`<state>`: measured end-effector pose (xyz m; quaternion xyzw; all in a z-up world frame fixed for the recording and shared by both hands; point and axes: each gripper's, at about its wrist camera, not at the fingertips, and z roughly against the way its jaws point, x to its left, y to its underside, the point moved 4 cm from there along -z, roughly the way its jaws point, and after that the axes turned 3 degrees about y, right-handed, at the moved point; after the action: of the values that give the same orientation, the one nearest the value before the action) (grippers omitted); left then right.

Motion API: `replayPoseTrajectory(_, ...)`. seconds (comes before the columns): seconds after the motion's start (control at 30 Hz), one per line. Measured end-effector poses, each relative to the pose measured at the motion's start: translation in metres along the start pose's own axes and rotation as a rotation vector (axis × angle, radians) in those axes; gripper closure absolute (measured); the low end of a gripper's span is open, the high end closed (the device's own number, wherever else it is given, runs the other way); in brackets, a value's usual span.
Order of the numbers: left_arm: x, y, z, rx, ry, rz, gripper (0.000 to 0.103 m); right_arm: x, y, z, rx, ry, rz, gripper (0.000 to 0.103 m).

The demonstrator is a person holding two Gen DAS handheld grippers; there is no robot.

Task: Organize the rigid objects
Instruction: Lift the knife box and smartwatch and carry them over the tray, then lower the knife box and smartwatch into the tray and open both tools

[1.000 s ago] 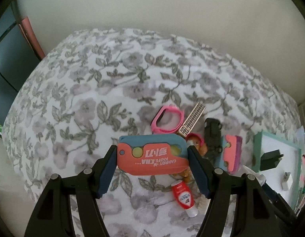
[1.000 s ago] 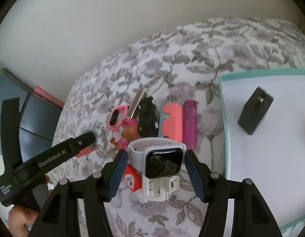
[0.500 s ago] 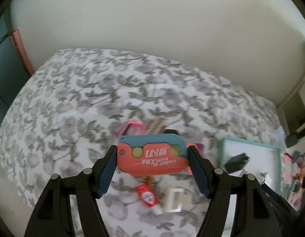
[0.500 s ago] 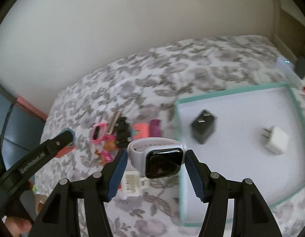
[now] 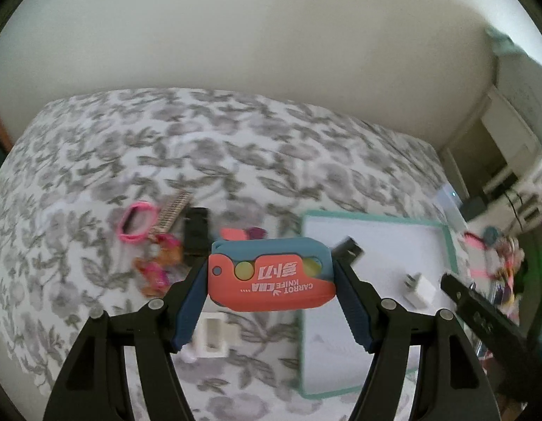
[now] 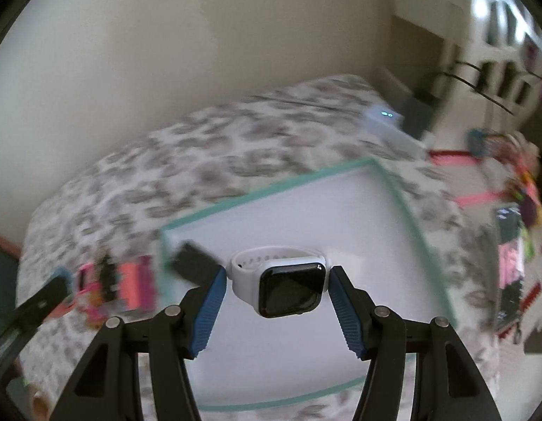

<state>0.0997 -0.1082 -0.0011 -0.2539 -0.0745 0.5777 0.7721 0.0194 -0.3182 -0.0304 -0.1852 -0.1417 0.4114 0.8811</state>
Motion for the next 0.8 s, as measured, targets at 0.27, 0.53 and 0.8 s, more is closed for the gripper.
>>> replayPoseTrajectory(0.27,-0.057,0.021,-0.033,0.073,0.001,-0.136,0.031,-0.062,0.004,-0.025,0.027,0.165,-0.107,0.040)
replayPoseTrajectory(0.53,-0.079,0.036,-0.063,0.138,-0.012,-0.195,0.031,-0.078,0.012,-0.047,0.068,0.217,-0.107,0.039)
replayPoseTrajectory(0.8,-0.071,0.044,-0.083,0.202,-0.005,-0.164,0.031,-0.086,0.022,-0.065,0.130,0.224,-0.130,0.038)
